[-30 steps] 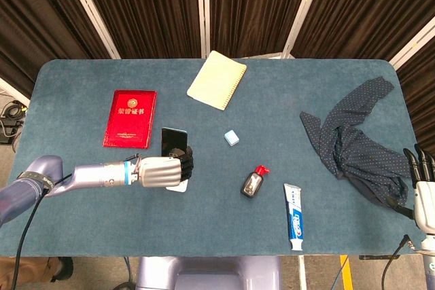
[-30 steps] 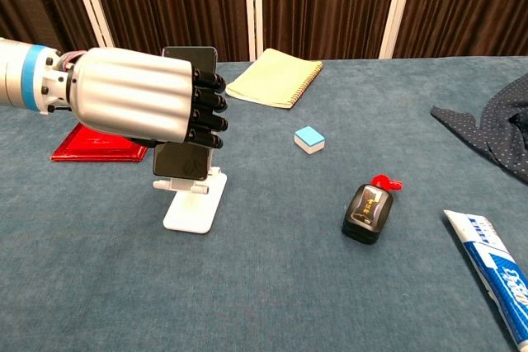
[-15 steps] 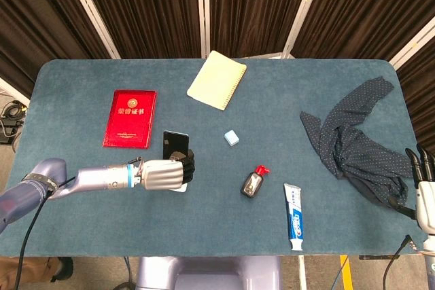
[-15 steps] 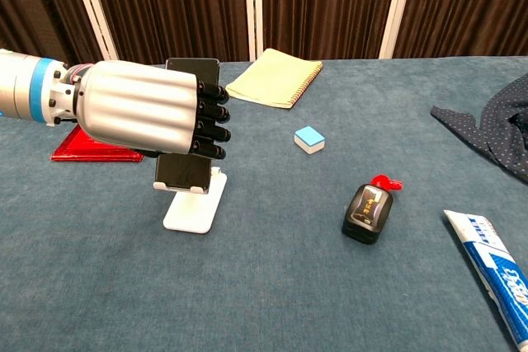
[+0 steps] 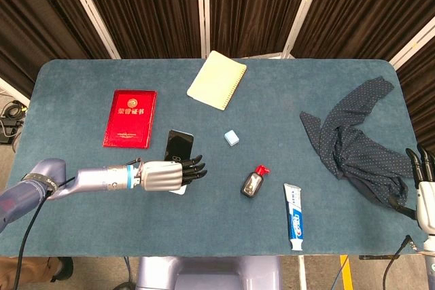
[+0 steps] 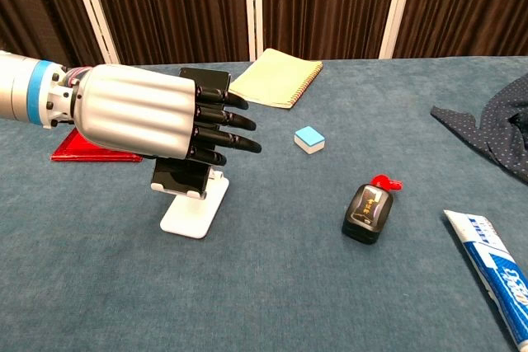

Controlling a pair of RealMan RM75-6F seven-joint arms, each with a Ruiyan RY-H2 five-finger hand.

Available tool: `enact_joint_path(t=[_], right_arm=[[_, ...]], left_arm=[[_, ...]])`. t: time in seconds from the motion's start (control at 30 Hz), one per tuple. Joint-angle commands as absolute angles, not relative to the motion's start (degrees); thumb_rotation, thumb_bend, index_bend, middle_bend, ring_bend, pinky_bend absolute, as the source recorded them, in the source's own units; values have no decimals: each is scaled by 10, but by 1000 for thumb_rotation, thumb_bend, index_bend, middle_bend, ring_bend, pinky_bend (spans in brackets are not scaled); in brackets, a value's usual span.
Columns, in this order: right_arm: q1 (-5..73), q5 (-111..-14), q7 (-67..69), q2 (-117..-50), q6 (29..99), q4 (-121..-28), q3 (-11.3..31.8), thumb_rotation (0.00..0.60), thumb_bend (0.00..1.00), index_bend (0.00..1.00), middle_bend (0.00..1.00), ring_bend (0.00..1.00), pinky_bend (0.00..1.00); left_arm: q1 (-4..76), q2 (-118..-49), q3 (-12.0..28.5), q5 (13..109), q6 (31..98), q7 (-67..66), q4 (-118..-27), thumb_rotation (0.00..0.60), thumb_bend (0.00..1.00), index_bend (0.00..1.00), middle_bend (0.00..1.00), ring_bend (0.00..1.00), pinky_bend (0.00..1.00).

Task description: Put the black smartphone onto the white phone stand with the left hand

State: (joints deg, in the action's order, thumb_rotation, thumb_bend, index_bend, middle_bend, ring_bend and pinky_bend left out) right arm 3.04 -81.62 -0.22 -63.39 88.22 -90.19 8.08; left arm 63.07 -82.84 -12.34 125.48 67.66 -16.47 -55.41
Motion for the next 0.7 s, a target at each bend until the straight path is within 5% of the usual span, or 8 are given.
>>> enact_joint_path(t=[0.03,0.4,0.7], right_arm=[[30,-816,-1,-633,883,-902,81,600,0,0,0,0,0],[29,-819,1,-630,884,-907,80,600,0,0,0,0,0],[24,-831,8,-626,895,-914,77,600,0,0,0,0,0]], left_arm=[[631,-824,-124,1252,675,-169,-559,600,0,225,3,20,91],[628,-771,-121,1247,696,-190,-601,600,0,121,0,0,2],[511,-730,-27,1085,838,-179,-688,600,0,27,0,0,0]])
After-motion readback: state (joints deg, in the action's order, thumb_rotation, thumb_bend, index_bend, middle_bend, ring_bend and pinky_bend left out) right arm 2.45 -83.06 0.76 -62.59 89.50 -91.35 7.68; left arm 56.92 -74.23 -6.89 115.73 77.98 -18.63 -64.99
